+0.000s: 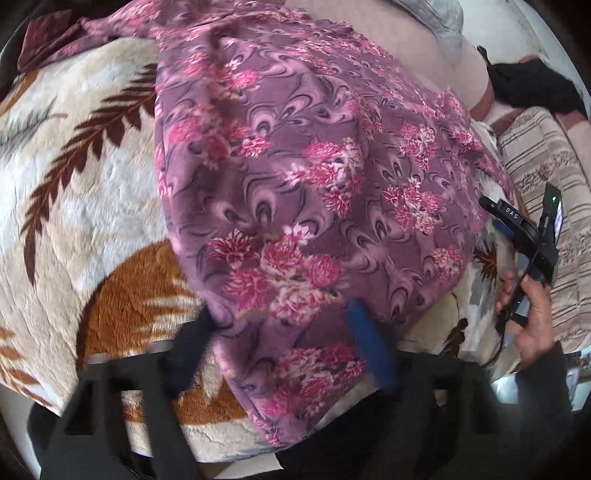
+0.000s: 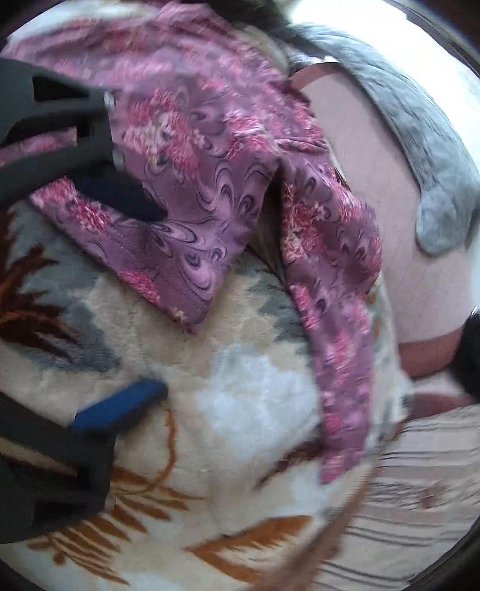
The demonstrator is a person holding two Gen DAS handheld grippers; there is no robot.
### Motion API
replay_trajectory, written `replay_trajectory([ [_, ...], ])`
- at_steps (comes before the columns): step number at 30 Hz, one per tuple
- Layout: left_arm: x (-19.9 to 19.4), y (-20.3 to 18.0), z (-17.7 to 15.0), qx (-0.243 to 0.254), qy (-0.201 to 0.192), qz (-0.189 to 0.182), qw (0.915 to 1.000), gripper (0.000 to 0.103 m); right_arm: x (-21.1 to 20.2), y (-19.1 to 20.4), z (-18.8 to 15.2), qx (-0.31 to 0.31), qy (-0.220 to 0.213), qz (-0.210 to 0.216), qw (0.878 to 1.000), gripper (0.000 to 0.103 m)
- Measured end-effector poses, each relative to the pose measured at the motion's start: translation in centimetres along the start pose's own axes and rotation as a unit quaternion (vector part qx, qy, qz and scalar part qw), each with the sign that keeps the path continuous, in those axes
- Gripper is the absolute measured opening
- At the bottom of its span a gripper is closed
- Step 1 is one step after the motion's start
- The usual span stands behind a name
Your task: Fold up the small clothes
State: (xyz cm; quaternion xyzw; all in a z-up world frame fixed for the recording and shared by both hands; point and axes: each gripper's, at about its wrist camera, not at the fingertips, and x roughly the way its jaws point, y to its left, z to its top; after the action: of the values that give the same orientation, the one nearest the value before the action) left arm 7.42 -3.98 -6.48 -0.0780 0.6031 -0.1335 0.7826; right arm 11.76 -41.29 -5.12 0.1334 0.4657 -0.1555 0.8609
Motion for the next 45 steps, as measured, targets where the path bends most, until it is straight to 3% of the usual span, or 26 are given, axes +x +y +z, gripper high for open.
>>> replay_trajectory([
  [1,0.0,-0.1,0.2,0.006,-0.002,0.007,1.0,0.025,-0.3,0.1,-0.2,-0.002,0.0,0.017,1.0,0.008],
  [2,-0.1,0.1,0.3,0.007,-0.001,0.002,1.0,0.004,-0.7,-0.1,-0.3,0.004,-0.003,0.033,0.999,0.004],
  [6,-1.4,2.5,0.5,-0.037,0.002,-0.045,0.9983,0.005,-4.4,-1.6,-1.1,0.023,-0.038,0.079,0.996,0.004],
  [11,-3.5,4.5,0.3,-0.045,-0.013,-0.055,0.9974,0.005,-10.0,-2.8,-3.1,0.036,-0.057,0.134,0.989,0.004],
  [16,-6.0,7.6,-0.5,-0.066,-0.027,-0.061,0.9956,0.005,-15.6,-3.1,-7.8,0.042,-0.054,0.177,0.982,0.004],
  [21,-7.1,11.3,-1.7,-0.086,-0.023,-0.058,0.9944,0.003,-18.1,-2.9,-14.6,0.051,-0.01,0.203,0.978,0.004],
  [25,-5.3,13.5,-2.8,-0.106,0.01,-0.036,0.9937,0.003,-15.8,-2.3,-19.6,0.045,0.079,0.189,0.978,0.0],
  [27,-4.9,14.3,-3.4,-0.116,0.017,-0.047,0.992,0.003,-14.9,-2.6,-20.5,0.048,0.112,0.169,0.978,0.0],
  [29,-5.3,14.4,-3.6,-0.111,0.006,-0.056,0.9922,0.003,-15.0,-3.5,-19.7,0.062,0.107,0.153,0.981,0.001],
  [31,-5.7,14.2,-3.2,-0.101,-0.008,-0.063,0.9928,0.007,-16.1,-4.4,-17.4,0.079,0.062,0.146,0.984,0.006],
  [32,-5.6,14.0,-2.8,-0.099,-0.01,-0.07,0.9926,0.017,-16.4,-4.7,-16.2,0.083,0.045,0.149,0.984,0.008],
  [33,-5.3,13.7,-2.2,-0.1,-0.008,-0.081,0.9916,0.034,-16.3,-4.8,-15.1,0.085,0.034,0.155,0.984,0.018],
  [34,-5.1,13.7,-1.9,-0.106,-0.007,-0.085,0.9908,0.043,-15.6,-4.7,-14.0,0.085,0.033,0.155,0.984,0.028],
  [35,-4.8,13.5,-1.7,-0.111,-0.007,-0.088,0.9899,0.052,-15.0,-4.5,-13.4,0.085,0.038,0.153,0.984,0.052],
  [36,-4.3,13.3,-1.6,-0.11,-0.004,-0.091,0.9898,0.052,-13.9,-4.1,-12.9,0.08,0.051,0.148,0.984,0.057],
  [39,-3.2,11.8,-1.6,-0.095,0.007,-0.079,0.9923,0.052,-10.4,-2.1,-13.0,0.054,0.1,0.141,0.983,0.057],
  [40,-3.3,11.1,-1.6,-0.079,0.004,-0.07,0.9944,0.048,-10.3,-1.5,-13.2,0.038,0.098,0.128,0.986,0.057],
  [41,-3.4,10.5,-1.5,-0.065,0.008,-0.074,0.9951,0.019,-10.6,-0.8,-13.2,0.011,0.086,0.115,0.99,0.051],
  [42,-3.4,10.0,-1.4,-0.056,0.021,-0.085,0.9946,0.005,-11.0,-0.5,-13.0,-0.017,0.077,0.113,0.99,0.015],
  [43,-3.6,10.0,-1.4,-0.056,0.025,-0.091,0.994,0.005,-11.2,-0.4,-12.8,-0.028,0.085,0.146,0.985,0.006],
  [45,-4.3,9.7,-1.2,-0.05,0.018,-0.084,0.995,0.005,-11.8,-0.4,-12.7,-0.038,0.083,0.151,0.984,0.001],
])
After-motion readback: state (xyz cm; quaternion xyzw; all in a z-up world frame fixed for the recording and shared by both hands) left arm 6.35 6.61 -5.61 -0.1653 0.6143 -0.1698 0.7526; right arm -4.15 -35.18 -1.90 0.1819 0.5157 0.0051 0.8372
